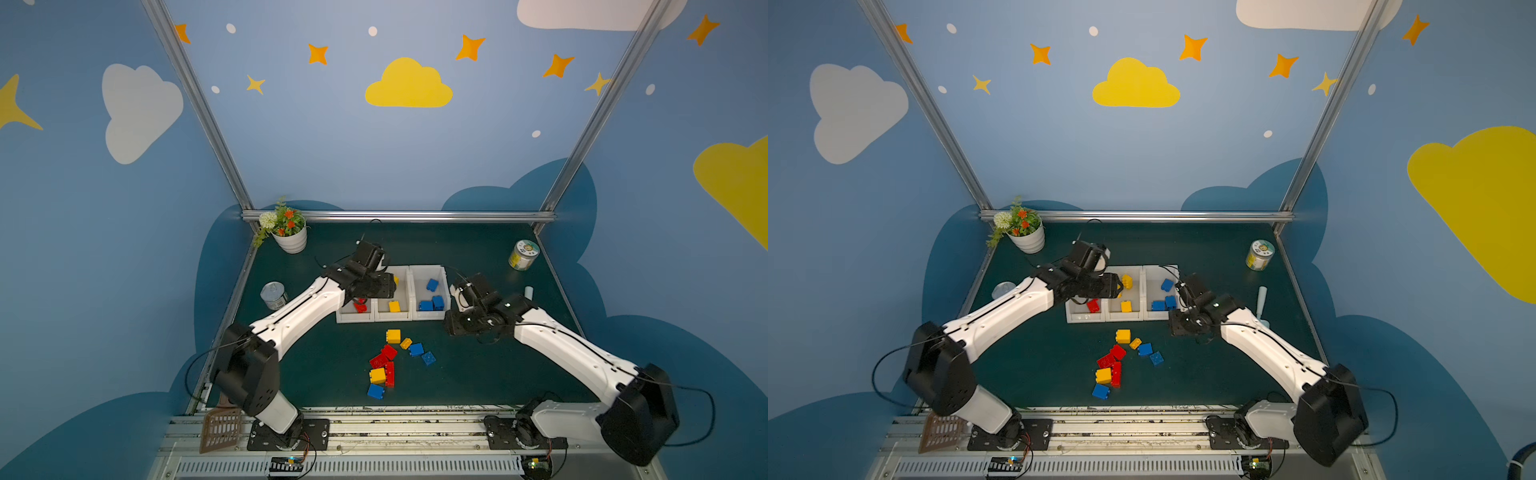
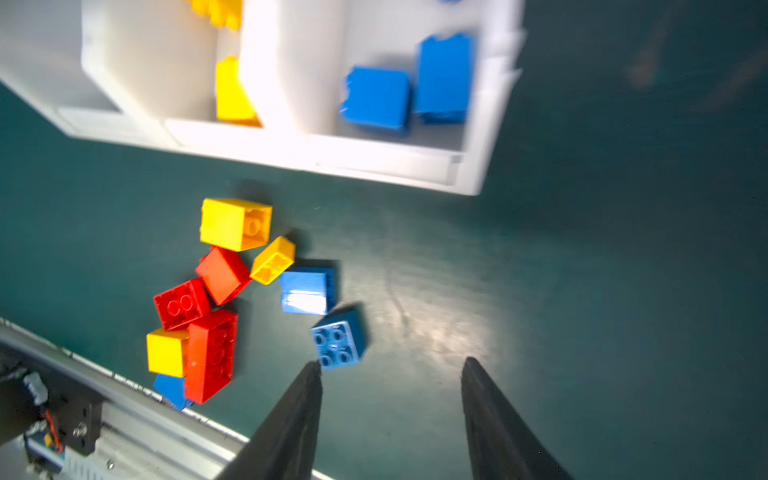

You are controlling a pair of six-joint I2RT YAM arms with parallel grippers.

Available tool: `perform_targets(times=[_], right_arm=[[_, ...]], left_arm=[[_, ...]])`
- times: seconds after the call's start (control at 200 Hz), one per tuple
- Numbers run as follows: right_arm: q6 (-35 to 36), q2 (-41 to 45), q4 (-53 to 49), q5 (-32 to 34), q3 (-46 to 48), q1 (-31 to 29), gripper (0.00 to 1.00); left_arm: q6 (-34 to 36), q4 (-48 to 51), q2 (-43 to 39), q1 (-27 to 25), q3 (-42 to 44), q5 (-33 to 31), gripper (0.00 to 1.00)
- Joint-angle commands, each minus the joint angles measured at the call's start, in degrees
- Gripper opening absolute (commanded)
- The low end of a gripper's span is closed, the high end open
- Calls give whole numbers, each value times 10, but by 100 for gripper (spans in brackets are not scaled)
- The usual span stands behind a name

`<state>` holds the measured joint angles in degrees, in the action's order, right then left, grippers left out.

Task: Sort the legos into containers by color
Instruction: 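Lower the right gripper onto a yellow brick and grasp it while the left gripper withdraws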

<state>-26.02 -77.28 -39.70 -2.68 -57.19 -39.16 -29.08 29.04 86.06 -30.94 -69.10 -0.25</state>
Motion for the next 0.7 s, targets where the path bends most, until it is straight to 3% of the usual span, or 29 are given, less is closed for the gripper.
perform_targets(times=[0.0,0.19,0.345,0.696], right_arm=[[-25,-58,9,-4,-57,-36,56],[-60,-204,-50,7,-180,-93,59],[-76,-277,-41,21,-227,-128,70],[-113,-388,-71,59,-321,-160,74]], left_arm=[[-32,-4,-85,15,80,-42,62],[-62,28,-267,46,218,-90,63],[-85,58,-396,56,292,-106,64],[-122,111,-505,57,363,-95,64]])
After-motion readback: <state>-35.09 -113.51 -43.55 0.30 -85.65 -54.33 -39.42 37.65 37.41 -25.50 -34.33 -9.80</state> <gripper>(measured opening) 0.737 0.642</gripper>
